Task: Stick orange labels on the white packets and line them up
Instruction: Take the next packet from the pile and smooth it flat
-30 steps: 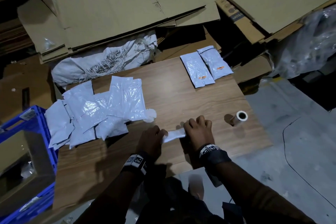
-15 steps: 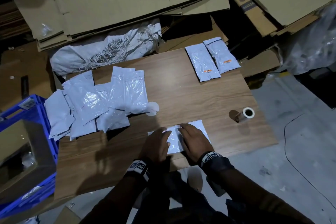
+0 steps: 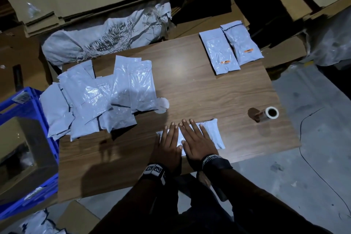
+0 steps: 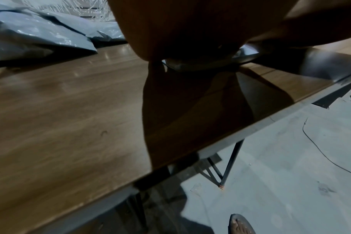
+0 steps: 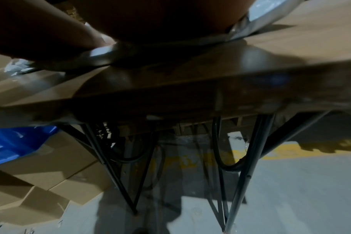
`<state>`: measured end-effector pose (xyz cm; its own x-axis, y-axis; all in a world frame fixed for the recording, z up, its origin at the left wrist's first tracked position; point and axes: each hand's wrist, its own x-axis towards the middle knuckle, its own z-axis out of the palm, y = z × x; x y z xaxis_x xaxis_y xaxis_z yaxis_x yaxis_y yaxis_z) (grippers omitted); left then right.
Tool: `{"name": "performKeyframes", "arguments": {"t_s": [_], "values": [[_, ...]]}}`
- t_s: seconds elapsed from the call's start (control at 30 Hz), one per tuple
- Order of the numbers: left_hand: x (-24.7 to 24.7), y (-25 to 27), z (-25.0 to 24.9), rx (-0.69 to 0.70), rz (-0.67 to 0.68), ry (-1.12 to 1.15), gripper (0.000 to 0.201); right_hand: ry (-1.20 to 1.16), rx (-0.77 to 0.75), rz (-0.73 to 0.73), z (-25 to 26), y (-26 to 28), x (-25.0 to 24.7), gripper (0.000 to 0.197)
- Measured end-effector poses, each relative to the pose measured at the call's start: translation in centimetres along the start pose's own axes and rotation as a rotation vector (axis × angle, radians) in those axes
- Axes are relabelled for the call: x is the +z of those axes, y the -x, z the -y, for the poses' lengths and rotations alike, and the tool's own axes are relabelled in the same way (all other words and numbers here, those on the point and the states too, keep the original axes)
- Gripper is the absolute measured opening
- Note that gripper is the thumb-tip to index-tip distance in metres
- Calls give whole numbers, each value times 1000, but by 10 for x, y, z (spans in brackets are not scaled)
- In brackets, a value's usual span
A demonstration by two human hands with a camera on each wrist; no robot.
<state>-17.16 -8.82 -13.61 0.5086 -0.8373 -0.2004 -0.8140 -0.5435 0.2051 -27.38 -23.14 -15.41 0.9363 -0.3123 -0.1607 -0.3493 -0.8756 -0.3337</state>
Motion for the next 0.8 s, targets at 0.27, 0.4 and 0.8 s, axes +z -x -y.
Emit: {"name": "performKeyframes", "arguments": {"t_s": [0.27,0.4,0.8], "values": [[-6,0,11,9,71,36,69,29,97,57,-35,13,-19,77],[-11,0,16,-54,152,109,75,41,201,64,-62,23,-37,79],[-30,-13,32,-83,88,233,84,-274,41,-31,-39,54,-75,26]]}}
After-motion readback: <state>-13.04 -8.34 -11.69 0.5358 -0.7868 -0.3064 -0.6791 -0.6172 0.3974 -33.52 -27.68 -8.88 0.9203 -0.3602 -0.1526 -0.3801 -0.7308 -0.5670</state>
